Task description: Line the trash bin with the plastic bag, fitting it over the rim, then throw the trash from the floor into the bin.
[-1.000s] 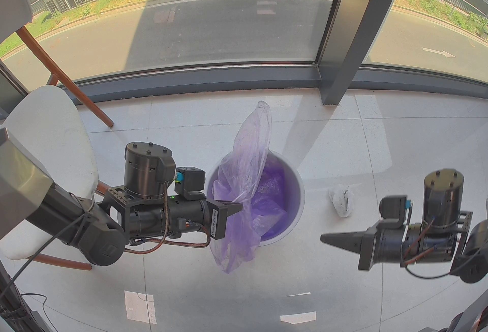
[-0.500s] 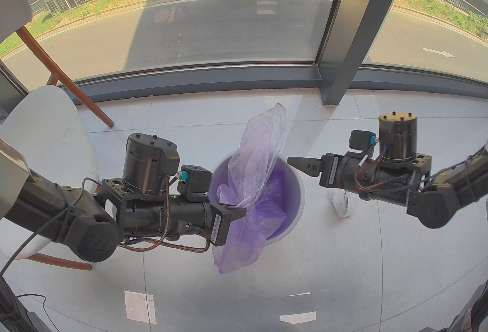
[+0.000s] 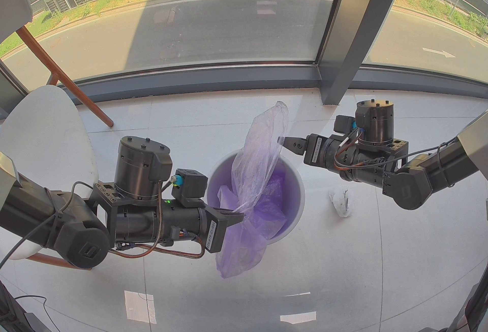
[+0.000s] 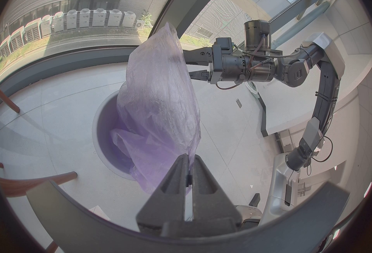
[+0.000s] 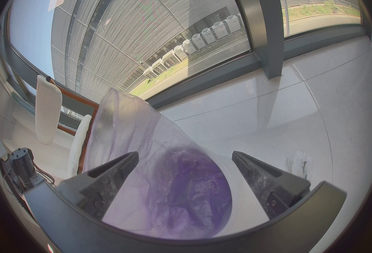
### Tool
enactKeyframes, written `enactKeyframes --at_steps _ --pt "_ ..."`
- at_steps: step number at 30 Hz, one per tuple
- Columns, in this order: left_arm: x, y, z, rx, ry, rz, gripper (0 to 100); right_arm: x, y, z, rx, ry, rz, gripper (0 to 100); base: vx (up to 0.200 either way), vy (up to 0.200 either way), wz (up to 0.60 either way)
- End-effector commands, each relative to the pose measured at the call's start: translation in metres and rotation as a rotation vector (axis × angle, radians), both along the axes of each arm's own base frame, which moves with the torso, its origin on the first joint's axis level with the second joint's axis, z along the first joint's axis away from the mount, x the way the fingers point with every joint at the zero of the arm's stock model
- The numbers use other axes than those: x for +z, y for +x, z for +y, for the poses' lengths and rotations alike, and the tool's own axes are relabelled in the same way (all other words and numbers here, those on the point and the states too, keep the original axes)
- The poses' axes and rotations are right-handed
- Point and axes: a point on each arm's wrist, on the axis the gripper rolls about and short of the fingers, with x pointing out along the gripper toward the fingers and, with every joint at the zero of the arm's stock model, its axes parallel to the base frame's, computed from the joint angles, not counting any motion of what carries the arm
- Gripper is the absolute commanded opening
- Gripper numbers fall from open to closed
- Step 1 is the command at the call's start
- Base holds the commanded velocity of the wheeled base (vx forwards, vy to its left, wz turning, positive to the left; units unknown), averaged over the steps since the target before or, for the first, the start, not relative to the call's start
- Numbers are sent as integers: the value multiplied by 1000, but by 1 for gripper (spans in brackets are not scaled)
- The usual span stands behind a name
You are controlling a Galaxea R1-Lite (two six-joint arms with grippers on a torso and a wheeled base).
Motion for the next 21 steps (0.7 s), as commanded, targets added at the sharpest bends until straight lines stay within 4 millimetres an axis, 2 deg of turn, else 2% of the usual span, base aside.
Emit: enactKeyframes --at_steps 1,6,9,15,21 --pt "0 2 0 12 4 -4 0 5 -16 -11 0 -5 9 100 0 0 0" --pt "-2 2 0 24 13 -4 0 15 -35 -19 15 0 4 100 0 0 0" --pt "-1 2 0 24 12 -5 0 20 -40 -21 22 9 -9 100 0 0 0" --pt "-2 1 0 23 14 -2 0 27 -34 -17 24 20 -34 100 0 0 0" --pt "-2 1 0 23 14 -2 0 22 -19 -8 23 20 -36 100 0 0 0"
